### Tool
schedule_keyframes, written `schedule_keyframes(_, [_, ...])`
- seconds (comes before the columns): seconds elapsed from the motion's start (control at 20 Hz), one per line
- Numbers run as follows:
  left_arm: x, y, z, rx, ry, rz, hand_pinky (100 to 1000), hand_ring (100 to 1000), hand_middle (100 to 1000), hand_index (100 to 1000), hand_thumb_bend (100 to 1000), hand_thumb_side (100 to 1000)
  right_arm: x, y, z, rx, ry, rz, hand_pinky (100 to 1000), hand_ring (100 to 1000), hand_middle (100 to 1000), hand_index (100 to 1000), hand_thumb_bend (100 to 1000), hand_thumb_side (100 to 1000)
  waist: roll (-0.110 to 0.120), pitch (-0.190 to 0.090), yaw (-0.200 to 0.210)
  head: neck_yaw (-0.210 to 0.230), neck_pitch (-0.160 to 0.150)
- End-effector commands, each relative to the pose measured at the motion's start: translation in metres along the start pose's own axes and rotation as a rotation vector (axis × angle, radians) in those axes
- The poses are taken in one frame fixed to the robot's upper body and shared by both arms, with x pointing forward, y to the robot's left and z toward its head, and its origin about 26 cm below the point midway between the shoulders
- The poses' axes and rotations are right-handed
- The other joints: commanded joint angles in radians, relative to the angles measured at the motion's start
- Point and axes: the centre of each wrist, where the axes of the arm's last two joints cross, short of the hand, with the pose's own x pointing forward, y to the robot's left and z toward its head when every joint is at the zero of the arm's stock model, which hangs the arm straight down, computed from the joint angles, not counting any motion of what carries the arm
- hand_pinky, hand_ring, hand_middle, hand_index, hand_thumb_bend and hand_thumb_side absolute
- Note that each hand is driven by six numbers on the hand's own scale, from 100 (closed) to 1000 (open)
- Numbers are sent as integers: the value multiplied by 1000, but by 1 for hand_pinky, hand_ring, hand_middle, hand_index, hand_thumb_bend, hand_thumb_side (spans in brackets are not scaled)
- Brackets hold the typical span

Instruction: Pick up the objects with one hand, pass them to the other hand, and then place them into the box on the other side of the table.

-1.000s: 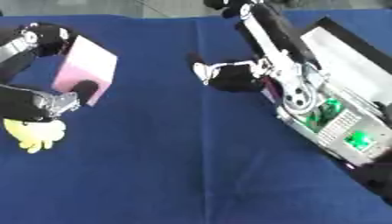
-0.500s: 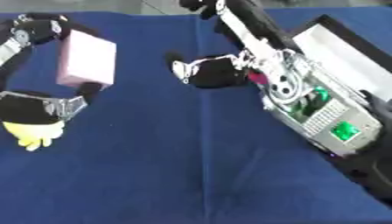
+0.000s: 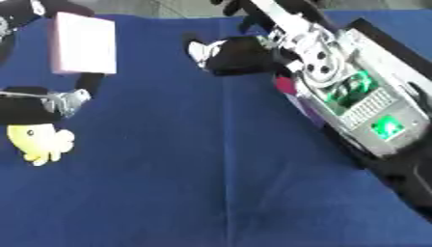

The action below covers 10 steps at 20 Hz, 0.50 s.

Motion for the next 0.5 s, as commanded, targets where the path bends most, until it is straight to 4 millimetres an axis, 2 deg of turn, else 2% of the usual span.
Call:
schedule_keyframes(0.05, [5,10,-7,22,-22,-62,725,661,598,625,100,100,8,-12,2,-10,-15,-1,697,821,795,845,243,355,3,-32,4,1,-12])
schedule_keyframes(0.3, [8,13,-13,-33,8,-141,705,650,582,625,108,100,12,-9,0,6,11,-19,690,819,789,840,235,370,5,-33,8,-3,-12])
schedule_keyframes(0.5, [11,16,-19,-64,58,-197,690,637,565,623,177,100,17,-6,-1,10,32,-45,684,818,787,837,228,375,5,-33,8,-4,-14])
